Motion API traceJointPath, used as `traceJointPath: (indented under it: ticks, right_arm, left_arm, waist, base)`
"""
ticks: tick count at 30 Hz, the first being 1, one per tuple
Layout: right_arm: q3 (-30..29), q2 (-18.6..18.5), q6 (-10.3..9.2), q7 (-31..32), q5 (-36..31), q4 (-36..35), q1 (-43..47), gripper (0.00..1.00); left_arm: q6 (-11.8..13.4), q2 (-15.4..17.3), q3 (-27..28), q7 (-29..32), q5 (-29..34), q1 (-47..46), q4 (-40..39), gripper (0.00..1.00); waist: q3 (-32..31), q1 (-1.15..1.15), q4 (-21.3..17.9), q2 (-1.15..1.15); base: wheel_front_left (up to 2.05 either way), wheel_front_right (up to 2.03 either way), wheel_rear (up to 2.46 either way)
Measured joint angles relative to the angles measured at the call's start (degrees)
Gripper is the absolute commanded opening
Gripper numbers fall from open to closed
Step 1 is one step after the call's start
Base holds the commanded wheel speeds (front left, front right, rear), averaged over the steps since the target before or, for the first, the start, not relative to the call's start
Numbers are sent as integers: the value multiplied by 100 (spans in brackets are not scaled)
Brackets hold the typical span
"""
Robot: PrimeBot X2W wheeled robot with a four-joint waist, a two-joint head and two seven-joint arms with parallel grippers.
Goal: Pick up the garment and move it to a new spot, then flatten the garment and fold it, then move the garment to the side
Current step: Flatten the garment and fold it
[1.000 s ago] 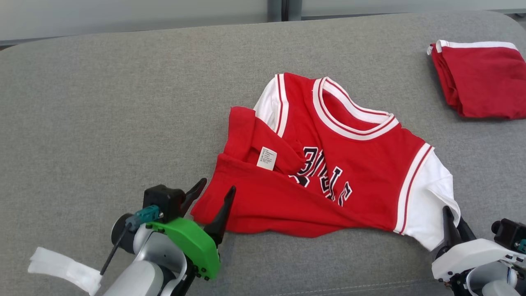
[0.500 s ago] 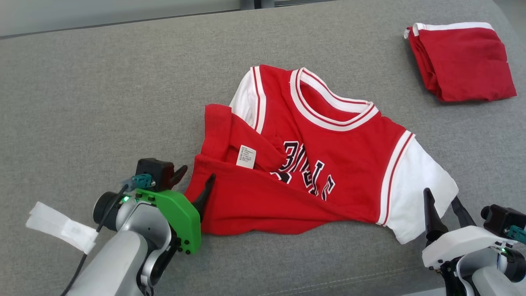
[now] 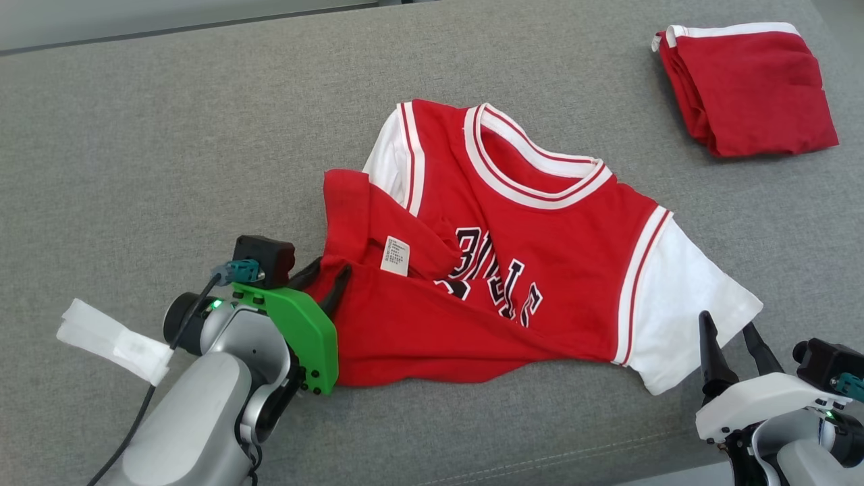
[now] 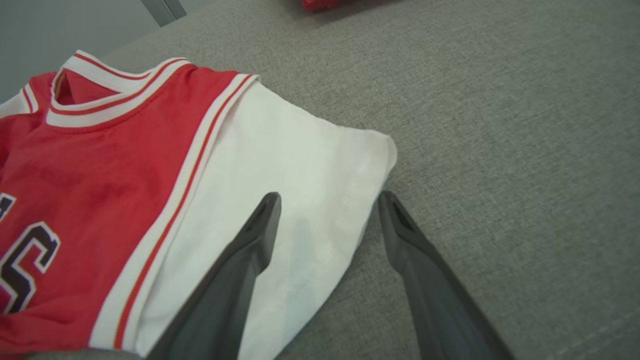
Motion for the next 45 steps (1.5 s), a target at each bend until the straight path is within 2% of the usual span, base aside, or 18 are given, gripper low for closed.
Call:
traceJointPath:
  ticks: [2,15,23,29,37,38,39,40,42,45]
  right_arm:
    - [-16,-2,0,0,1,16,-1,100]
    - [-252,-166,0,-11,20,126,-2,100]
    - [-617,-575,0,-46,78,396,44,100]
    - [-633,-614,2,133,172,643,59,100]
    - [-635,-615,105,229,335,836,57,100]
    - [-625,-634,144,231,338,843,57,76]
    - [-592,-657,186,267,338,843,52,33]
    - [-531,-680,256,312,338,839,42,2]
    - [-449,-714,412,365,365,798,19,0]
    - [-308,-579,705,491,492,621,-116,0]
  left_arm:
    - [-45,-56,-23,0,0,-10,35,0]
    - [-116,-265,-114,-220,12,-159,82,0]
    - [-93,-321,-111,-557,60,-112,-482,0]
    - [-82,-446,-148,-648,-25,288,-991,0]
    - [19,-437,-290,-637,-148,892,-1647,0]
    - [21,-431,-291,-637,-165,936,-1716,0]
    - [55,-417,-289,-636,-165,974,-1769,0]
    - [82,-404,-252,-638,-171,1014,-1818,0]
    - [122,-335,-156,-638,-191,1089,-1913,0]
    - [172,-170,23,-638,-190,1092,-2050,0]
  waist:
    - [0,0,13,0]
    - [-25,0,281,0]
    - [-118,0,597,0]
    - [-164,0,854,0]
    - [-158,0,1209,0]
    - [-152,0,1240,0]
    - [-145,0,1268,0]
    - [-139,0,1291,0]
    - [-126,0,1320,0]
    - [-83,0,1330,0]
  base:
    - [0,0,0]
    - [0,0,0]
    - [0,0,0]
    - [0,0,0]
    - [0,0,0]
    - [0,0,0]
    - [0,0,0]
    - [0,0,0]
    - [0,0,0]
    - [0,0,0]
